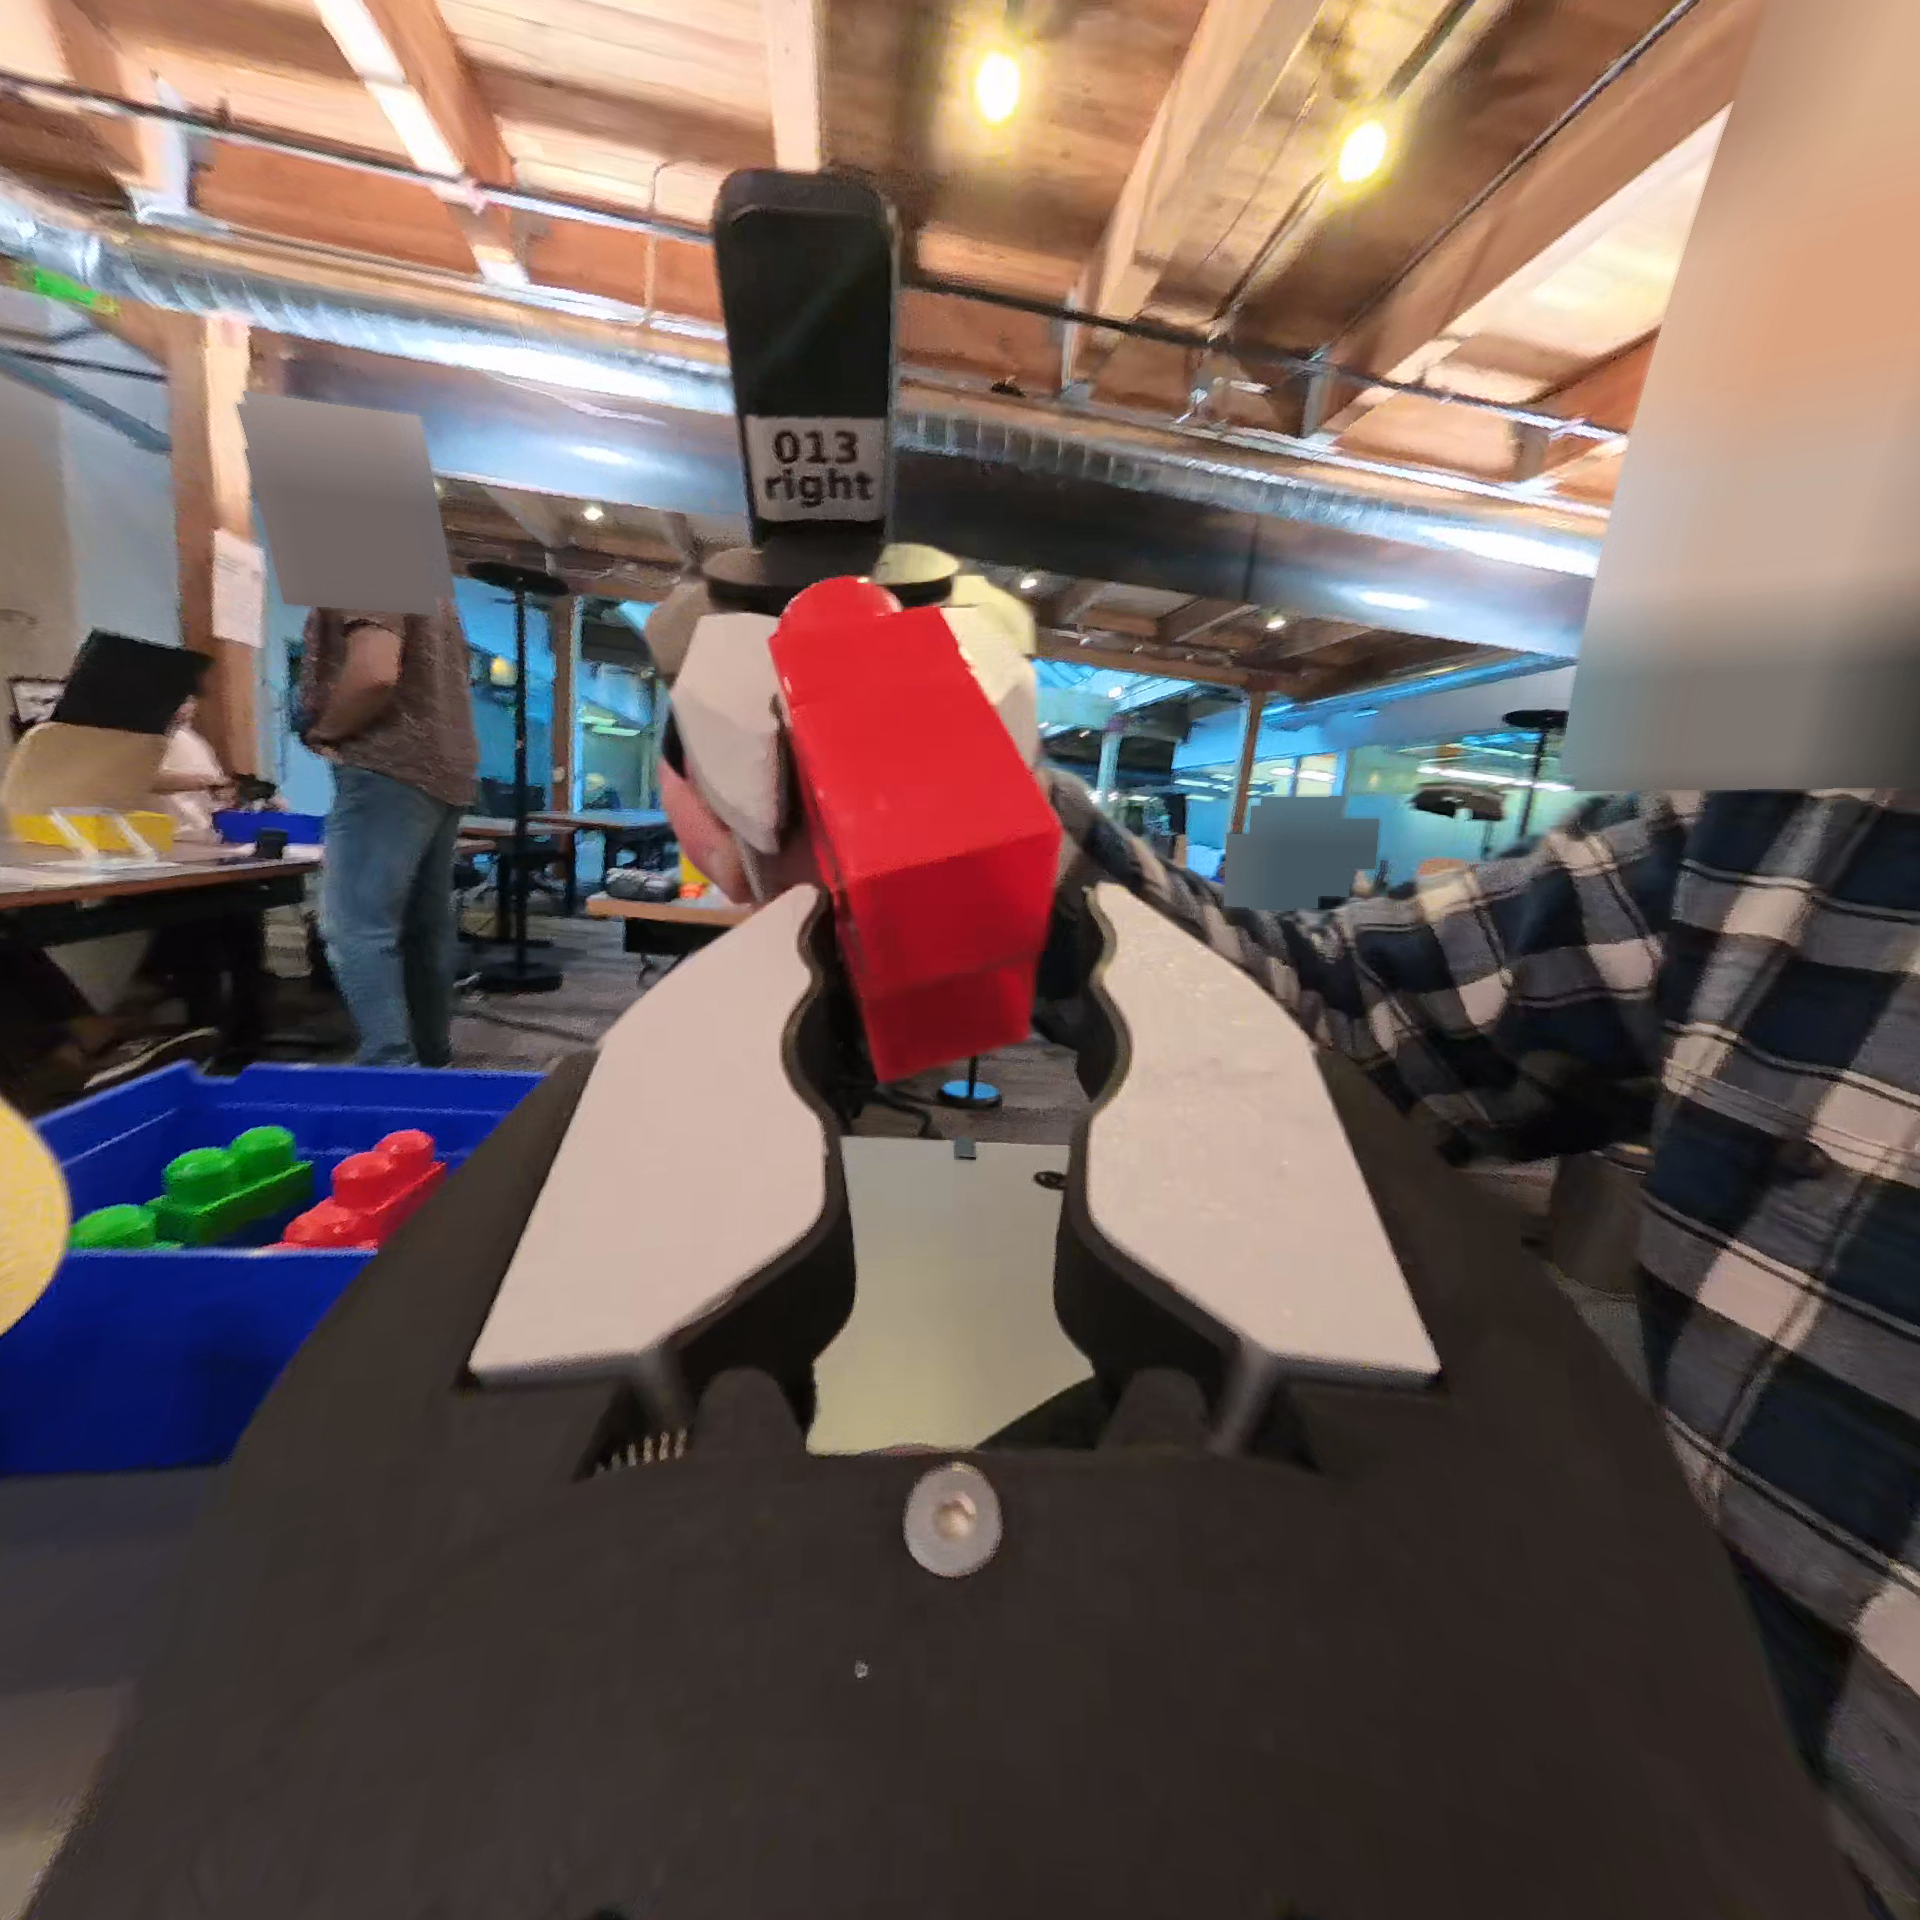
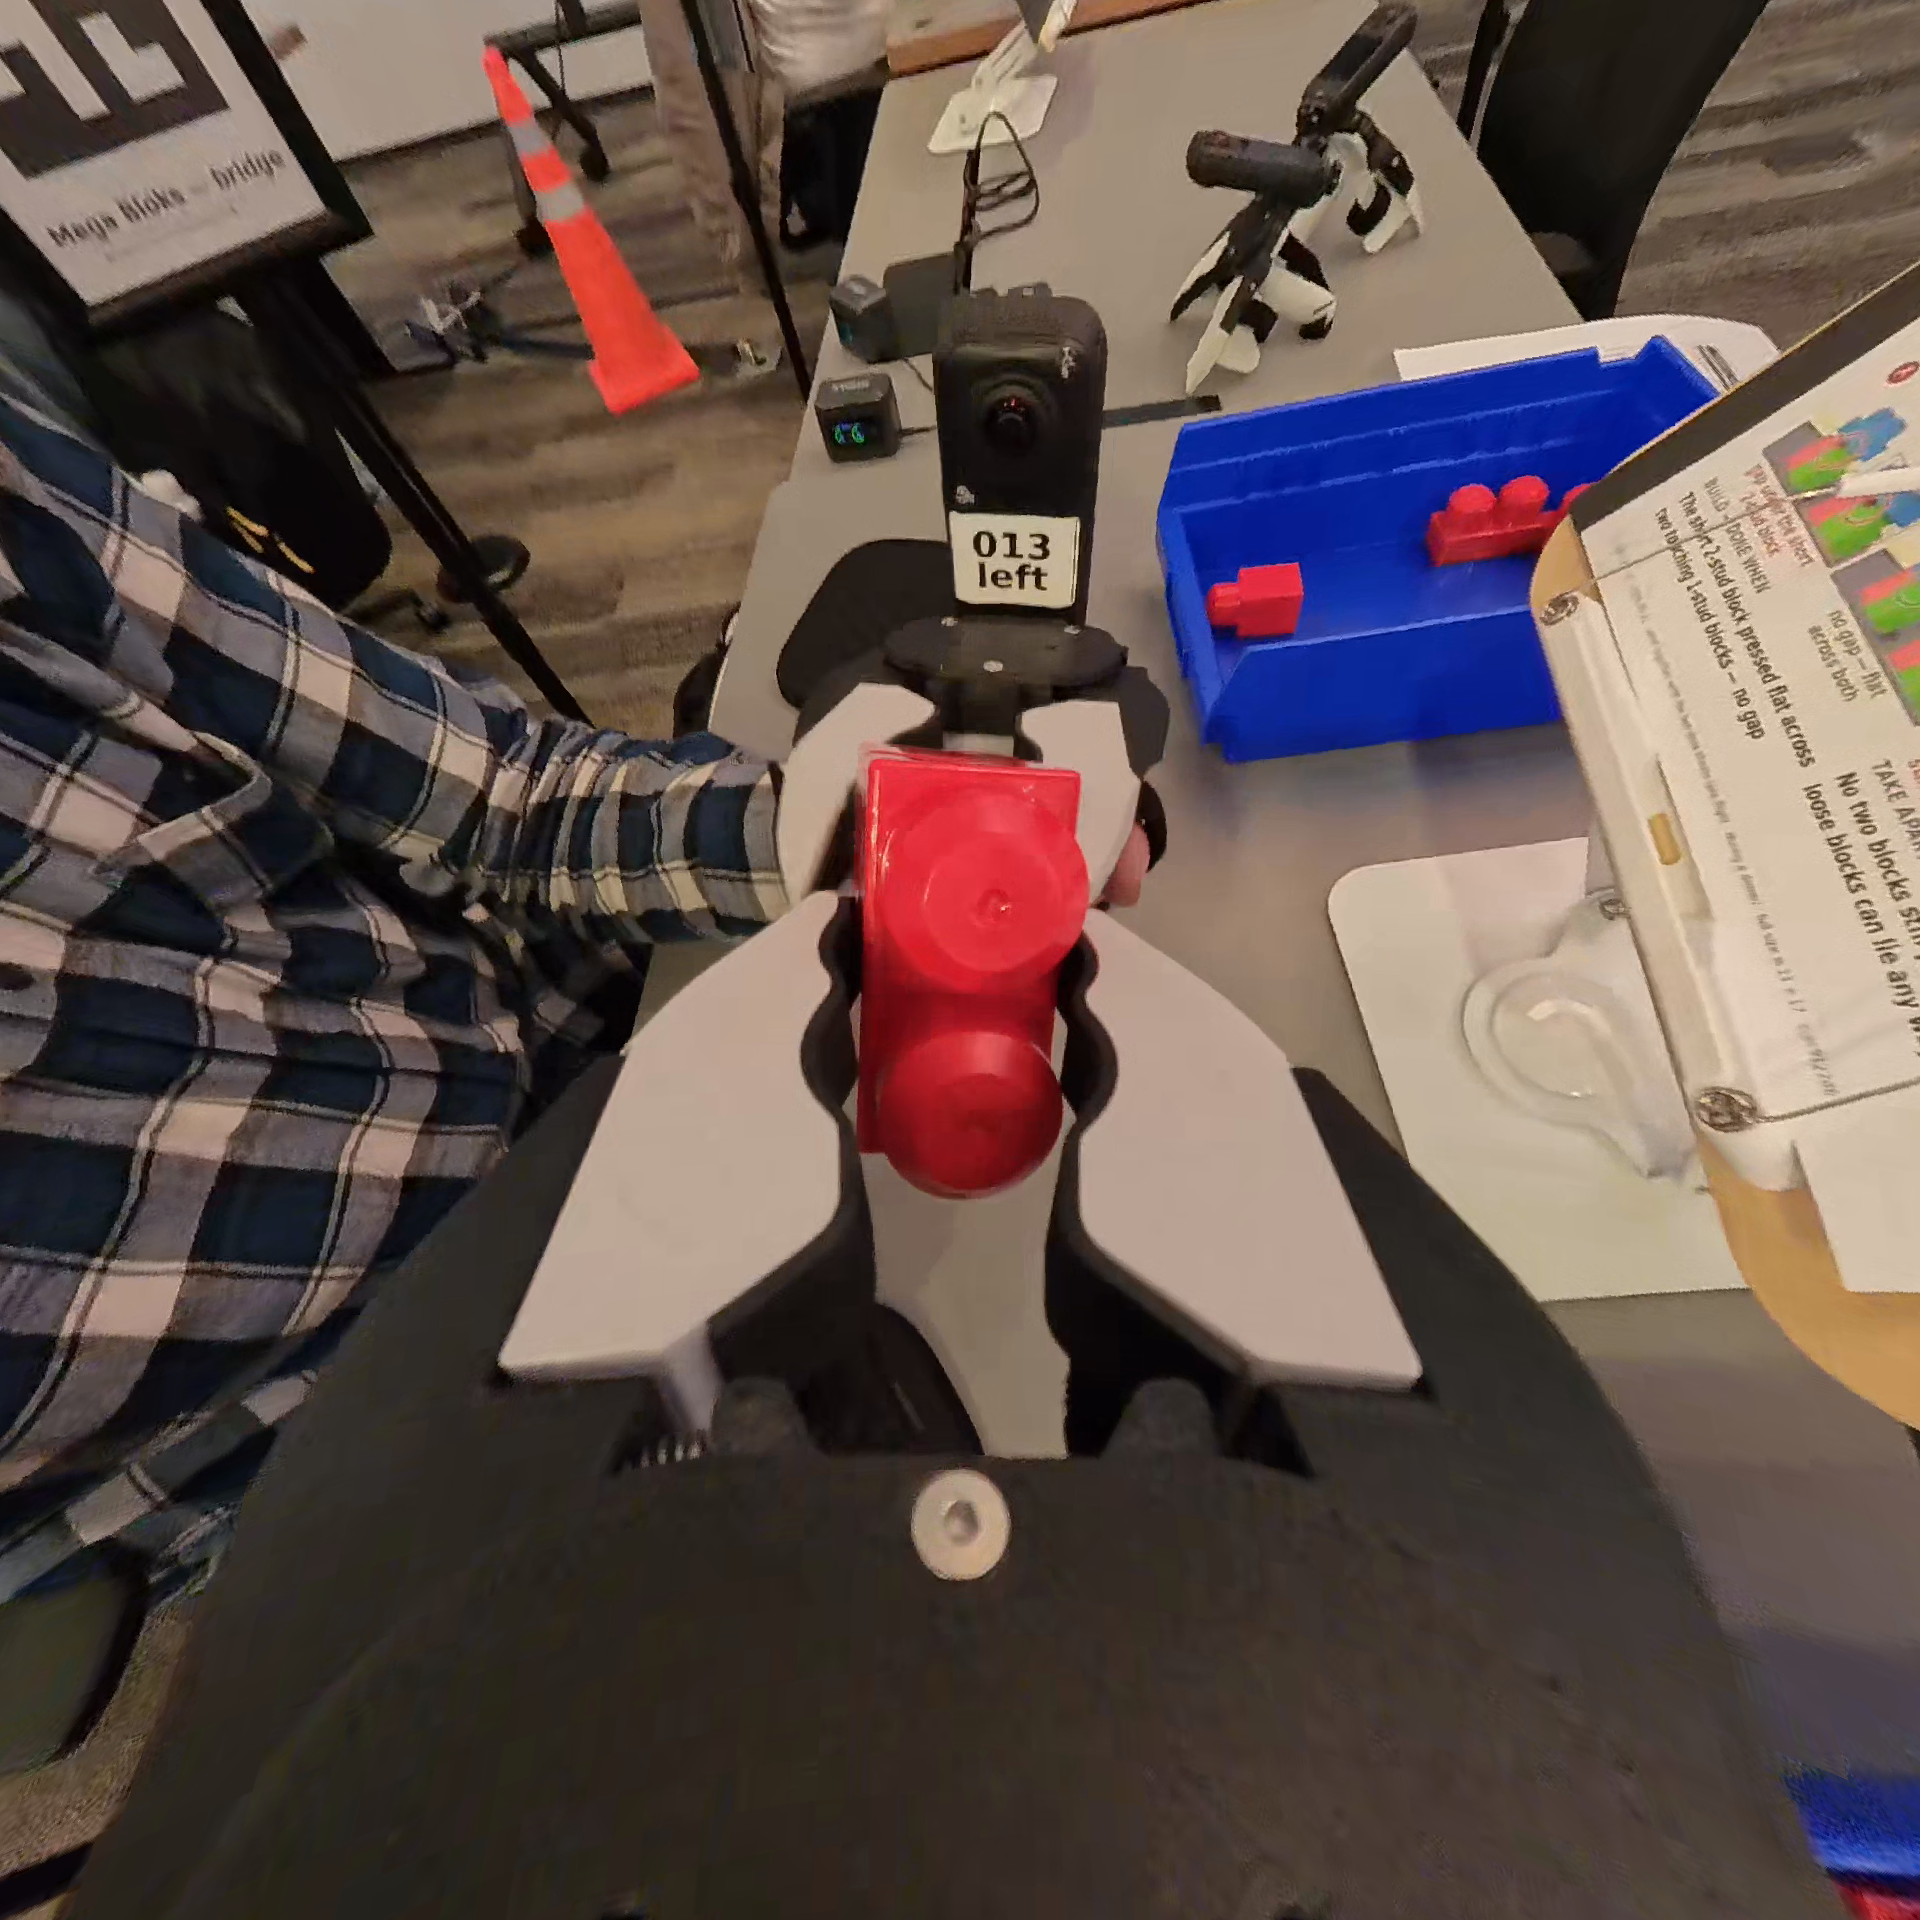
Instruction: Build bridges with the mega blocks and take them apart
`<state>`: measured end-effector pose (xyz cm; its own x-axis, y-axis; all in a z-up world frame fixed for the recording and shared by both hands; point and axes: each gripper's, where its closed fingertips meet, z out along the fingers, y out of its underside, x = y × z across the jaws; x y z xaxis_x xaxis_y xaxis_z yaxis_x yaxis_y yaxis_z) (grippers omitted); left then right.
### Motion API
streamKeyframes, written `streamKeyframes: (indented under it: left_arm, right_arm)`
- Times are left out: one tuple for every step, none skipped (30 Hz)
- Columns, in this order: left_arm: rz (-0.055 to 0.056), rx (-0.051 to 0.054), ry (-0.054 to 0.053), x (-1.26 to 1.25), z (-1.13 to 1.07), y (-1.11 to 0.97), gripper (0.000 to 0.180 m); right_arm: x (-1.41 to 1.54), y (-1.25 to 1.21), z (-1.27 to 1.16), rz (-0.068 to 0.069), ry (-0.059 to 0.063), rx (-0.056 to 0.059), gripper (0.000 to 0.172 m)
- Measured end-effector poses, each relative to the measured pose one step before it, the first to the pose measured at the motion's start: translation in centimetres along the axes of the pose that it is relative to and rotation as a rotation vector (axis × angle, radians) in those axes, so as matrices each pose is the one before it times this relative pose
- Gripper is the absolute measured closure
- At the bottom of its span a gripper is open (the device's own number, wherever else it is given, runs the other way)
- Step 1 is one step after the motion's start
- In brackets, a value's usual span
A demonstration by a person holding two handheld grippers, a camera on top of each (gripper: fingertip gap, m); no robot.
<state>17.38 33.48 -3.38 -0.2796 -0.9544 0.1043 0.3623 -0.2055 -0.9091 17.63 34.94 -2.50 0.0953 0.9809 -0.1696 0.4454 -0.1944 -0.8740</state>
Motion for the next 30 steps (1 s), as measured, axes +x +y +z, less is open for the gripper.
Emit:
streamKeyframes:
  left_arm:
    - [0.0039, -0.0078, -0.0174, -0.176, 0.289, 0.054, 0.141]
    - [-0.0047, 0.0129, 0.0114, 0.19, 0.067, -0.188, 0.14]
    - [-0.0118, 0.004, -0.0097, -0.17, -0.032, -0.029, 0.141]
    - [-0.0021, 0.0, -0.0086, -0.044, -0.026, 0.019, 0.142]
    - [0.0006, -0.0079, 0.008, 0.257, 0.052, 0.141, 0.142]
    - [0.0053, -0.0121, -0.0001, 0.114, 0.045, 0.193, 0.143]
    - [-0.0004, -0.0054, 0.0042, 0.136, 0.023, 0.085, 0.143]
    - [-0.0015, -0.0072, 0.0009, 0.089, 0.017, 0.055, 0.143]
    - [0.0053, -0.0114, -0.0039, 0.028, -0.03, 0.043, 0.143]
    - [-0.0013, -0.0154, 0.0036, 0.095, -0.052, 0.098, 0.143]
    - [-0.0056, -0.0246, 0.0002, 0.008, -0.067, 0.216, 0.143]
    - [0.0029, -0.0255, -0.0094, -0.055, -0.017, 0.22, 0.143]
    - [-0.0038, -0.0193, -0.0035, -0.007, -0.055, 0.151, 0.143]
    - [-0.0022, 0.0002, -0.0024, -0.025, -0.14, -0.004, 0.143]
    - [-0.0186, 0.0154, 0.0011, -0.111, -0.125, -0.076, 0.143]
    - [-0.0349, 0.0274, 0.0161, -0.056, -0.145, -0.202, 0.144]
    - [-0.0259, 0.027, 0.0124, -0.035, -0.183, -0.29, 0.144]
    - [-0.001, 0.0053, -0.0074, -0.135, -0.15, -0.086, 0.144]
    - [0.0079, -0.0062, -0.0002, 0.074, -0.095, 0.033, 0.144]
    - [0.0038, -0.0025, 0.0032, 0.14, -0.038, -0.015, 0.144]
    - [-0.0011, -0.0103, 0.0013, 0.125, 0.049, 0.093, 0.144]
    - [0.0012, -0.0103, -0.0008, 0.062, 0.074, 0.097, 0.144]
    - [-0.0004, -0.0044, -0.0071, -0.089, -0.016, 0.041, 0.144]
    - [-0.0019, -0.0109, -0.0045, -0.087, -0.023, 0.13, 0.144]
    - [0.0023, -0.0127, -0.0014, -0.007, 0.014, 0.206, 0.144]
    - [0.0031, 0.0012, 0.0025, 0.107, 0.136, 0.025, 0.144]
    - [0.0018, 0.0001, -0.0037, 0.053, 0.216, 0.017, 0.144]
    - [0.0054, -0.0115, -0.0084, -0.093, 0.098, 0.219, 0.144]
    - [-0.0031, 0.0081, -0.0055, -0.178, -0.048, 0.113, 0.144]
    - [-0.0199, 0.0356, -0.0013, -0.228, -0.091, -0.154, 0.145]
  right_arm:
    - [-0.149, -0.084, 0.145, 0.0034, -0.0049, 0.0143, 0.135]
    - [-0.037, -0.068, -0.005, 0.0075, 0.0023, 0.0114, 0.135]
    - [0.072, 0.036, -0.04, 0.0022, 0.01, 0.0003, 0.135]
    - [-0.097, 0.053, -0.002, -0.0008, -0.0032, -0.0006, 0.135]
    - [-0.183, 0.075, 0.005, 0.0001, -0.0055, -0.0047, 0.135]
    - [-0.13, 0.109, 0.017, -0.0042, 0.0032, -0.0143, 0.134]
    - [-0.127, 0.026, 0.006, -0.0072, 0.0021, -0.0136, 0.134]
    - [-0.061, 0.011, 0.034, -0.0033, 0.0023, -0.0133, 0.134]
    - [-0.044, 0.014, 0.065, 0.002, 0.0021, -0.0108, 0.134]
    - [-0.056, 0.104, 0.089, 0.0011, 0.0002, -0.015, 0.134]
    - [0.008, 0.201, 0.074, -0.0016, 0.0036, -0.0189, 0.134]
    - [0.04, 0.143, 0.067, 0.0038, -0.0001, -0.0119, 0.134]
    - [0.023, 0.123, 0.083, -0.0004, -0.002, -0.0076, 0.134]
    - [0.098, -0.007, 0.08, -0.0028, 0.0041, -0.0016, 0.134]
    - [0.146, -0.091, 0.06, 0.0072, 0.0071, -0.0033, 0.134]
    - [0.089, -0.164, 0.074, 0.0014, 0.0058, -0.0011, 0.133]
    - [-0.003, -0.2, 0.049, -0.0089, 0.0036, 0.0039, 0.127]
    - [-0.057, -0.263, -0.052, -0.0038, -0.0042, 0.0115, 0.125]
    - [-0.126, -0.344, -0.141, 0.004, -0.0138, 0.0204, 0.125]
    - [-0.028, -0.375, -0.162, 0.0089, -0.0112, 0.0263, 0.128]
    - [0.083, -0.248, -0.118, 0.0139, -0.0067, 0.0193, 0.136]
    - [0.046, -0.052, 0.005, 0.0135, -0.0096, 0.0075, 0.136]
    - [0.097, 0.057, 0.006, 0.0068, -0.0001, -0.0003, 0.136]
    - [0.05, 0.192, 0.041, 0.0106, 0.0036, -0.0128, 0.136]
    - [-0.056, 0.137, 0.013, -0.0021, 0.0048, -0.0136, 0.136]
    - [-0.144, -0.085, -0.07, -0.0089, -0.0018, 0.0008, 0.136]
    - [-0.081, -0.106, -0.06, 0.0054, -0.0047, 0.0045, 0.136]
    - [0.078, 0.128, 0.0, 0.0012, 0.0074, -0.0128, 0.136]
    - [0.19, 0.074, 0.022, -0.0077, 0.0199, -0.012, 0.137]
    - [0.521, -0.013, -0.046, -0.0134, 0.0483, -0.0108, 0.133]
